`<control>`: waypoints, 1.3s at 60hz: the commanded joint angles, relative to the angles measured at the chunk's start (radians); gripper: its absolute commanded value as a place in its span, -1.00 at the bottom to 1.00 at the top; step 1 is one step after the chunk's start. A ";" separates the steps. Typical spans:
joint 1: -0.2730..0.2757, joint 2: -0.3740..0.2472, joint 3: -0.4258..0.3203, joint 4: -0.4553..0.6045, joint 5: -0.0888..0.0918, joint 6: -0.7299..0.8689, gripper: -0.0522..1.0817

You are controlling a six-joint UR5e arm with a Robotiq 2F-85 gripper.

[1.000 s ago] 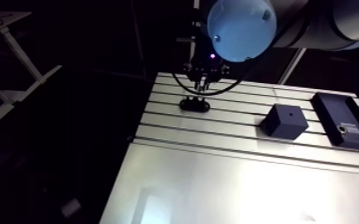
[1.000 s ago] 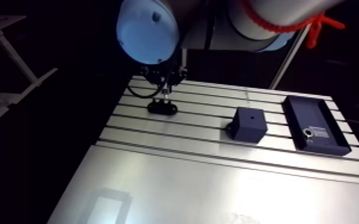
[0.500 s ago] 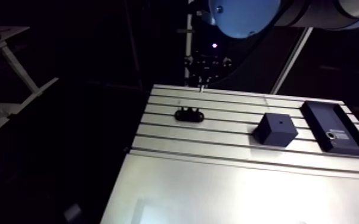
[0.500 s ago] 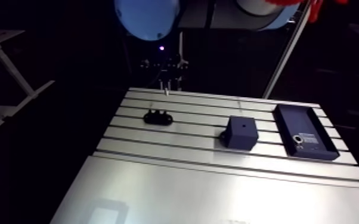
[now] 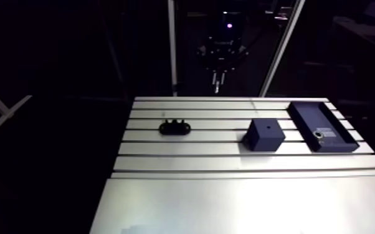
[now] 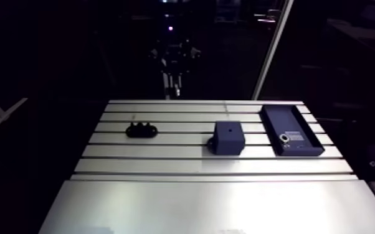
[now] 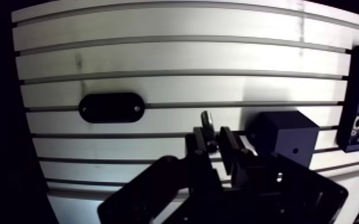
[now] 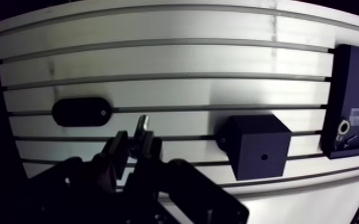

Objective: Pick up the M10 bolt and insert it into the hole until fully seated.

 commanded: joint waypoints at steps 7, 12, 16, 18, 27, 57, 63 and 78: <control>-0.118 0.002 -0.136 0.232 -0.003 -0.007 0.99; -0.134 0.002 -0.143 0.250 -0.005 -0.038 0.99; -0.144 0.004 -0.147 0.262 -0.005 -0.067 0.99; -0.151 0.004 -0.148 0.268 -0.005 -0.080 0.99; -0.158 0.002 -0.146 0.290 -0.007 -0.121 0.98; -0.218 -0.046 -0.088 0.278 -0.019 -0.115 0.99; -0.232 -0.053 -0.078 0.275 -0.017 -0.119 0.99; -0.265 -0.074 -0.035 0.251 -0.018 -0.122 0.99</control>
